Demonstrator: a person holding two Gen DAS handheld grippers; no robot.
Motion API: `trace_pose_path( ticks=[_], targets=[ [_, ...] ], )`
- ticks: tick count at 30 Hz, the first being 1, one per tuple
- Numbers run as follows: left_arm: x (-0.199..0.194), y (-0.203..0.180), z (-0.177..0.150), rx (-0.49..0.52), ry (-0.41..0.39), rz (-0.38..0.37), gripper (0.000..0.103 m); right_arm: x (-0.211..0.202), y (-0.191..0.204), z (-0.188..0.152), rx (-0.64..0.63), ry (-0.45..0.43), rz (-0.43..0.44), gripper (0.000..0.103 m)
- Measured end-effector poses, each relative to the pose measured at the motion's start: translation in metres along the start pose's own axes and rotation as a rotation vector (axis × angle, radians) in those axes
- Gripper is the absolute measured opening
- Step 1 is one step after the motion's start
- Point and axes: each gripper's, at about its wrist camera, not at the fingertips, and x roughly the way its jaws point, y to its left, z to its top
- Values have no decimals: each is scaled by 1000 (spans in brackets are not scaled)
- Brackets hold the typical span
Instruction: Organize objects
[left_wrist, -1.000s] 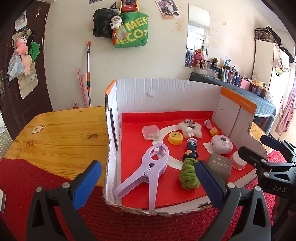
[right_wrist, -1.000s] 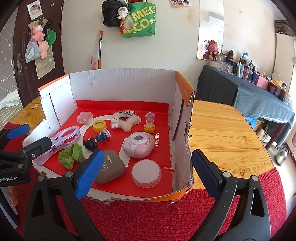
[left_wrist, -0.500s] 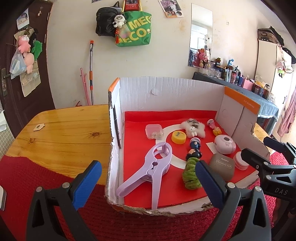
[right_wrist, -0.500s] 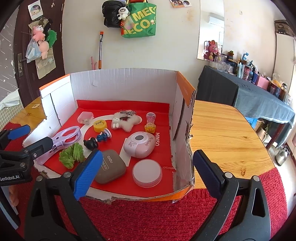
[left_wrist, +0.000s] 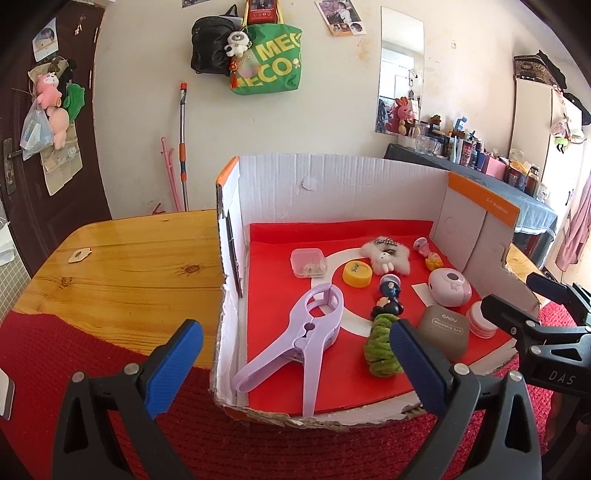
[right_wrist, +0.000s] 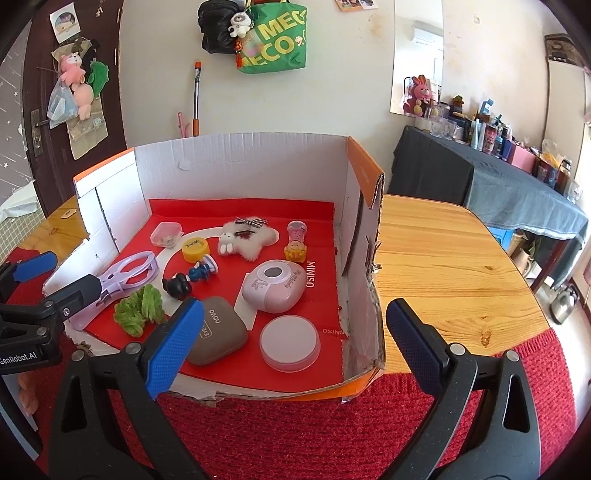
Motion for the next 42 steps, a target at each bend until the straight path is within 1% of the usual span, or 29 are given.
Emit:
trace_pose_path(
  ticks=[42],
  targets=[
    [0, 3, 1, 1, -6, 5, 103, 2, 0, -1, 11, 2, -2, 102]
  ],
)
